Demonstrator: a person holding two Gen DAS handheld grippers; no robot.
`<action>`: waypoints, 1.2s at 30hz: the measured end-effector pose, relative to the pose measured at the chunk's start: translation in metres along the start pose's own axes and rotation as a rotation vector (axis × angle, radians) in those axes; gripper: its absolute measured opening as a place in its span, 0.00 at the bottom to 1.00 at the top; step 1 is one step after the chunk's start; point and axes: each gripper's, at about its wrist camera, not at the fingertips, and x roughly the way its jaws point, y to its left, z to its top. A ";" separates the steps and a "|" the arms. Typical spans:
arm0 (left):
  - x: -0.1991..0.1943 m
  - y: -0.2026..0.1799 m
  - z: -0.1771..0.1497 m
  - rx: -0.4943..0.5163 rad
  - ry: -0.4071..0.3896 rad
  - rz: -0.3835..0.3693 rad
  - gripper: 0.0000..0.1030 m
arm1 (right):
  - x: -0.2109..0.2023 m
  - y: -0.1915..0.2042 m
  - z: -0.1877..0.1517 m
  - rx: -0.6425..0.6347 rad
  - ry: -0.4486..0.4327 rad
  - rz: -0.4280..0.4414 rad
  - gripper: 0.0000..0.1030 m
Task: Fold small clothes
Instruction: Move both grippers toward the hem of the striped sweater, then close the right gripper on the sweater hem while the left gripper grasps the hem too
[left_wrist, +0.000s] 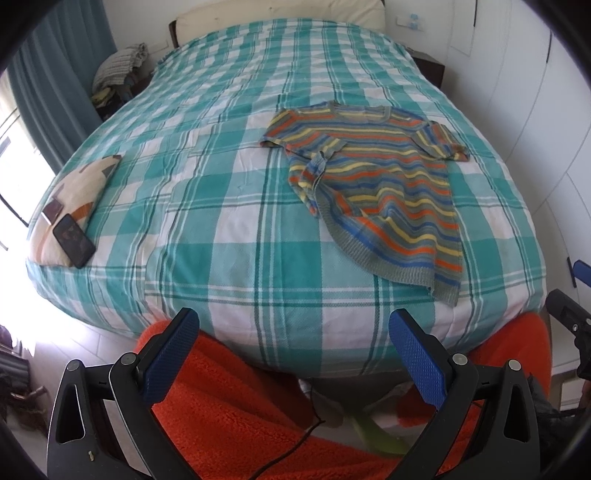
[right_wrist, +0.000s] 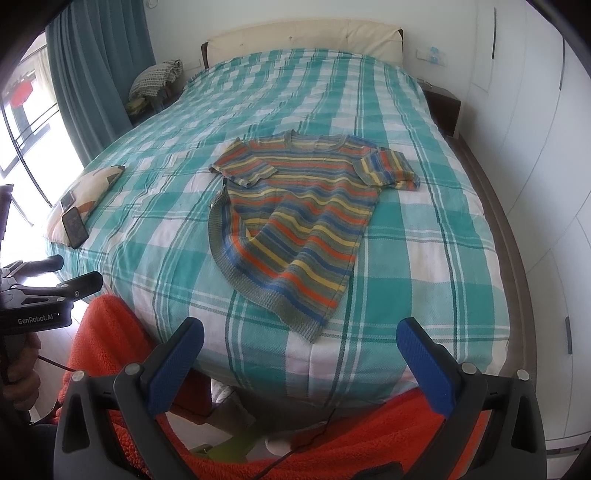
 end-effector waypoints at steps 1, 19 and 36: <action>0.000 0.000 0.000 0.001 0.002 0.000 1.00 | 0.000 0.000 0.000 -0.001 -0.001 0.000 1.00; 0.018 0.047 0.007 -0.107 -0.062 0.001 1.00 | 0.039 0.009 0.021 -0.048 -0.044 0.085 1.00; 0.090 0.050 0.044 -0.128 -0.060 -0.243 0.99 | 0.199 -0.112 -0.058 0.654 0.174 0.550 0.73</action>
